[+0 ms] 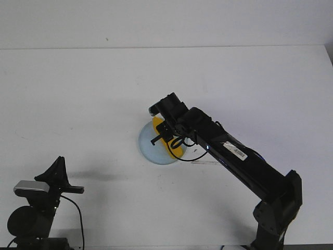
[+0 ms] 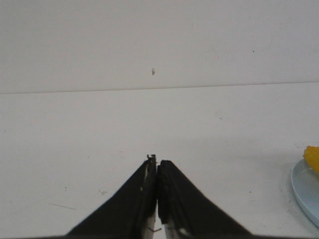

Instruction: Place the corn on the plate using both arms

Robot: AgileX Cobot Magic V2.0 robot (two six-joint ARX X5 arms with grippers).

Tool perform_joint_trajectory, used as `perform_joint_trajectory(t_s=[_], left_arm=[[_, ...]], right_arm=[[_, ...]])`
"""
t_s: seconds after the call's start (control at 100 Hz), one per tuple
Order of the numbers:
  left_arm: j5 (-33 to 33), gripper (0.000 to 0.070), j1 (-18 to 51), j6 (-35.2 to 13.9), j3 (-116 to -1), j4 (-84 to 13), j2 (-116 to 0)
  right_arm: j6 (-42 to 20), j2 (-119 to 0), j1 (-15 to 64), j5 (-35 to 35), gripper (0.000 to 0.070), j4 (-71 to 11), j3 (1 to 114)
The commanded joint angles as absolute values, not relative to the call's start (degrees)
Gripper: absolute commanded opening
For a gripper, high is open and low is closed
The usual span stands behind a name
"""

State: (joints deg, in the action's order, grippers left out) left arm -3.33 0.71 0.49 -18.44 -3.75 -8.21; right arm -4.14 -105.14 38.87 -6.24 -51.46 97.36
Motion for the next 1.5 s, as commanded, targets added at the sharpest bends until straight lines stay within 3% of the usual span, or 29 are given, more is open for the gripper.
perform_joint_trajectory(t_s=[0.0,0.08,0.35,0.54,0.71,1.16,1.28,1.489], left_arm=[[-3.40,0.0000,0.78,0.45,-18.68,-2.94,-8.12],[-3.40,0.0000,0.78,0.45,-18.68,-2.94,-8.12],[-3.40,0.0000,0.78,0.45,-18.68,-2.94,-8.12],[-3.40,0.0000,0.78,0.45,-18.68,-2.94,-8.12],[-3.40,0.0000,0.78,0.45,-18.68,-2.94,-8.12],[-3.40,0.0000,0.78,0.45,-18.68,-2.94,-8.12],[-3.40,0.0001,0.78,0.45,-18.68,-2.94,-8.12],[-3.40,0.0000,0.78,0.45,-18.68,-2.94,-8.12]], right_arm=[[-2.66,-104.33,38.87,-6.37,0.0052,-49.91,96.62],[-2.63,-101.75,38.50,-6.24,0.0015,-47.05,93.43],[1.89,-88.71,35.24,-5.15,0.0015,-33.26,74.87],[4.54,-78.76,28.73,0.56,0.0015,-25.61,61.47],[3.90,-70.32,21.45,1.63,0.0015,-19.92,52.49],[4.40,-47.24,4.91,1.54,0.0015,-18.33,37.47],[4.19,-41.67,2.85,1.72,0.0015,-14.74,32.95],[-2.59,-33.12,1.91,1.50,0.0015,-7.92,25.21]])
